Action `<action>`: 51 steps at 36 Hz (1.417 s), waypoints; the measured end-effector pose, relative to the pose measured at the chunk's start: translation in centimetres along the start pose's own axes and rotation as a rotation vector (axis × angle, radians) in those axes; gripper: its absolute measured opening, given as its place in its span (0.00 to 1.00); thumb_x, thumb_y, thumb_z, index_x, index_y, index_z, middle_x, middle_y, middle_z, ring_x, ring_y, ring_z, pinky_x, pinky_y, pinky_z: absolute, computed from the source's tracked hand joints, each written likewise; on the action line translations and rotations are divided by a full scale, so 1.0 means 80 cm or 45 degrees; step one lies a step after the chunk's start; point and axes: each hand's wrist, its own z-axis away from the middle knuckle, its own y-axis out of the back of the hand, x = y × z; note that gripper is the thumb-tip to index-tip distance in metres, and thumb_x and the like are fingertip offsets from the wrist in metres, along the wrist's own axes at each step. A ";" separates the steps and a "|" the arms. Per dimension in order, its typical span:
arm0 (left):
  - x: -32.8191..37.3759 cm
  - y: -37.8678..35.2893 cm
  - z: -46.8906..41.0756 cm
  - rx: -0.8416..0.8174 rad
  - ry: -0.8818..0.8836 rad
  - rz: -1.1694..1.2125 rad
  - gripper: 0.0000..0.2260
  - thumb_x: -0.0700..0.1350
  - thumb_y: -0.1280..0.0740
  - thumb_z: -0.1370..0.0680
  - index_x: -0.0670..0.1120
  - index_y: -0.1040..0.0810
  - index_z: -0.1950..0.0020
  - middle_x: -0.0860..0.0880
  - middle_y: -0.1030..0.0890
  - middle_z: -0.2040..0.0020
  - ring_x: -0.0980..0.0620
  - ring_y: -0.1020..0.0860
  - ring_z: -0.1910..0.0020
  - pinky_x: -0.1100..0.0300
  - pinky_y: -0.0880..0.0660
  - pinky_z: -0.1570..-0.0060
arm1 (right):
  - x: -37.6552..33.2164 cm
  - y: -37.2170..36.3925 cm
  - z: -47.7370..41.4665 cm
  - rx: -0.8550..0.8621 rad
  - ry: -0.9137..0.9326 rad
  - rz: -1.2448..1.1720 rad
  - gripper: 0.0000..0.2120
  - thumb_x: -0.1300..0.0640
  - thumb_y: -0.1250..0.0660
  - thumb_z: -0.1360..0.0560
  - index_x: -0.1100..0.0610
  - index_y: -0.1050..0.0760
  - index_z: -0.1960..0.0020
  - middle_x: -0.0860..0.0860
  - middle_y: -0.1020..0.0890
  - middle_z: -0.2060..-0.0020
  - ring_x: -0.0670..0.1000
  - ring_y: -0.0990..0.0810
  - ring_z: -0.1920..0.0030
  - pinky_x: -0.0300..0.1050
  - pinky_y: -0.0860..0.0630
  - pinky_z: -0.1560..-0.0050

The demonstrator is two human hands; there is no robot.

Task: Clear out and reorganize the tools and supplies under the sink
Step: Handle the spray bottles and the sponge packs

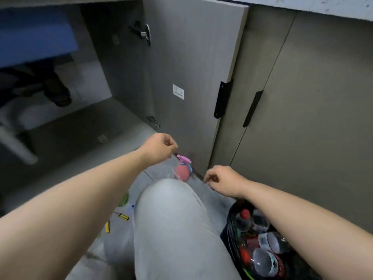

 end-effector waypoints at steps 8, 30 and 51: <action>-0.140 0.080 -0.043 0.103 0.222 -0.085 0.05 0.40 0.31 0.20 0.39 0.17 0.50 0.44 0.17 0.56 0.51 0.22 0.60 0.63 0.27 0.59 | -0.019 -0.023 -0.147 -0.116 -0.109 0.061 0.12 0.56 0.34 0.24 0.54 0.23 0.41 0.58 0.21 0.44 0.58 0.23 0.42 0.45 0.27 0.43; -0.432 0.105 -0.112 -0.080 0.472 -0.464 0.20 0.43 0.29 0.23 0.53 0.22 0.31 0.42 0.25 0.38 0.40 0.24 0.38 0.50 0.26 0.38 | -0.039 -0.100 -0.362 0.145 -0.266 0.424 0.19 0.44 0.38 0.20 0.61 0.22 0.48 0.66 0.18 0.52 0.68 0.19 0.51 0.54 0.23 0.54; -0.478 0.050 -0.137 0.296 0.481 -0.257 0.06 0.37 0.31 0.22 0.44 0.17 0.47 0.42 0.20 0.48 0.42 0.22 0.49 0.50 0.24 0.50 | -0.098 -0.121 -0.531 0.252 -0.207 0.235 0.18 0.45 0.35 0.21 0.62 0.22 0.47 0.67 0.19 0.50 0.68 0.20 0.47 0.54 0.24 0.48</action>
